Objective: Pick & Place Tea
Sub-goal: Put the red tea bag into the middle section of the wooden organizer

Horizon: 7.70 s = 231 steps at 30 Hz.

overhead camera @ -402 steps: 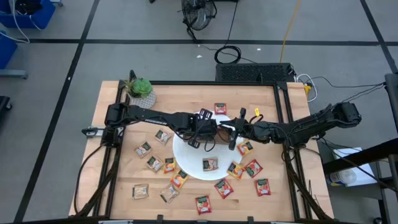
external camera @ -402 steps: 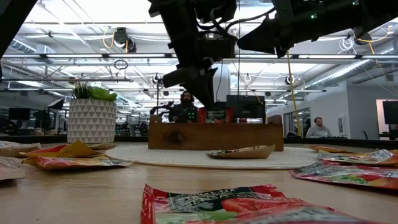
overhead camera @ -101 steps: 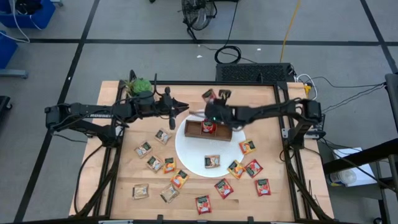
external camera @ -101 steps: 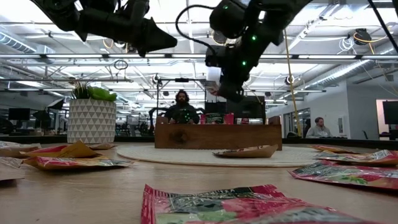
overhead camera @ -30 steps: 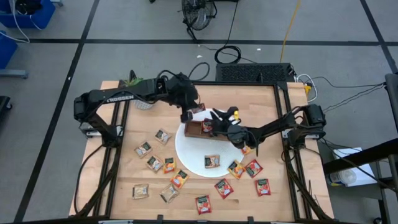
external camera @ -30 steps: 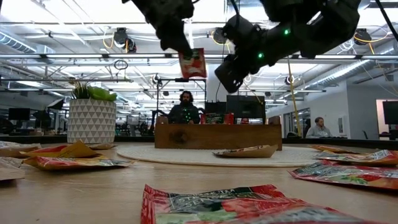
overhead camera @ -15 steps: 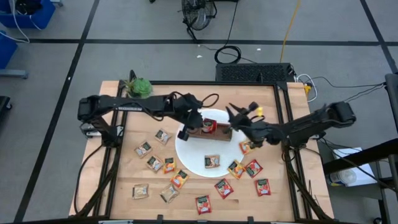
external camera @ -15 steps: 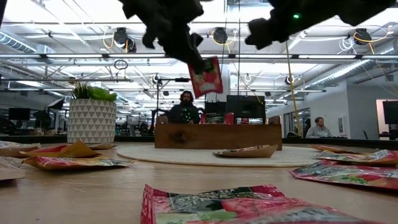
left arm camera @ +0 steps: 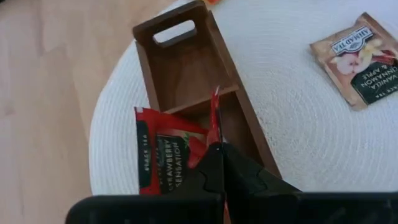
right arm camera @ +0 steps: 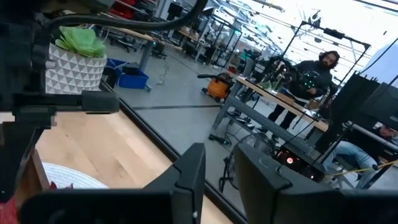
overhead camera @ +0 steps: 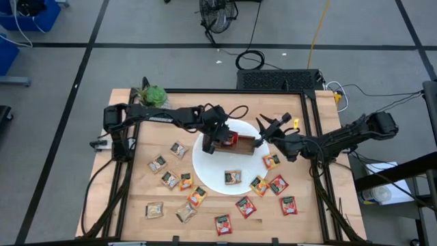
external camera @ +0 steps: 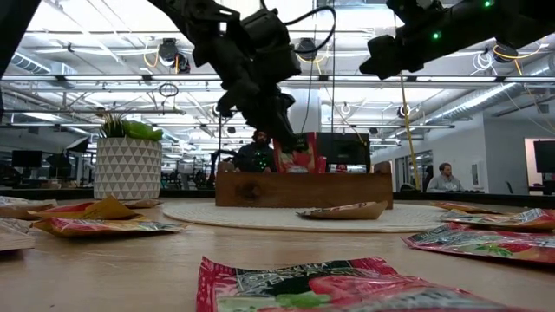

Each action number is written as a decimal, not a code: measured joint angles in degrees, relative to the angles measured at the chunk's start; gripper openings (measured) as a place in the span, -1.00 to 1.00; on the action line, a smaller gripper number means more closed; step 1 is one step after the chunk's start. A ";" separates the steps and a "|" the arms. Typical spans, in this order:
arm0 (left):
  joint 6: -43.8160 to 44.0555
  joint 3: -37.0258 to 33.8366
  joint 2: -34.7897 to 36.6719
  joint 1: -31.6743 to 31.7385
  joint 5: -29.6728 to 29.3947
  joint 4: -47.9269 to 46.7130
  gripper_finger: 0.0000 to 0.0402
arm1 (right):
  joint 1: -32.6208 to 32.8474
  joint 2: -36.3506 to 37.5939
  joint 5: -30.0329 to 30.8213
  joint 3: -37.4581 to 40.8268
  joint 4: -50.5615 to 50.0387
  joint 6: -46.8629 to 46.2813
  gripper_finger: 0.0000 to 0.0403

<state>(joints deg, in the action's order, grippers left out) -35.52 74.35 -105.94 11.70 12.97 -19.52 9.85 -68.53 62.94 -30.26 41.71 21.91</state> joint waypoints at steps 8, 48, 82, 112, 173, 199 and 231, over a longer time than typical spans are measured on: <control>1.96 0.06 -1.02 0.07 -0.50 0.14 -0.98 | 0.00 0.00 0.00 0.02 -0.42 0.22 -0.64; -4.64 11.64 -2.72 -6.96 -15.74 -13.84 -0.98 | -0.46 -0.07 3.06 0.08 -0.90 0.96 -0.64; -0.33 13.53 -16.15 -4.84 -15.24 -13.10 -1.00 | -0.48 -0.03 3.08 0.06 -2.37 1.44 -0.64; 6.09 13.31 -11.80 -8.62 -24.90 -11.87 -0.97 | -0.46 -0.03 3.04 0.06 -2.52 1.25 -0.64; 23.88 -35.28 40.08 -2.73 -5.44 43.36 -0.79 | 17.83 -18.12 -49.69 -31.89 -51.02 -75.47 -0.31; 24.01 -35.28 40.08 -2.75 -5.45 43.38 -0.79 | 38.31 -23.86 -74.57 -24.58 -81.42 -151.56 -0.23; 23.97 -35.28 40.08 -2.73 -5.46 43.38 -0.79 | 37.58 -25.59 -69.08 -20.12 -77.43 -144.89 -0.93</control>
<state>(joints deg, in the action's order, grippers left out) -11.55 39.07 -65.87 8.97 7.51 23.86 47.42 -94.12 -6.14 -50.38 -35.71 -122.98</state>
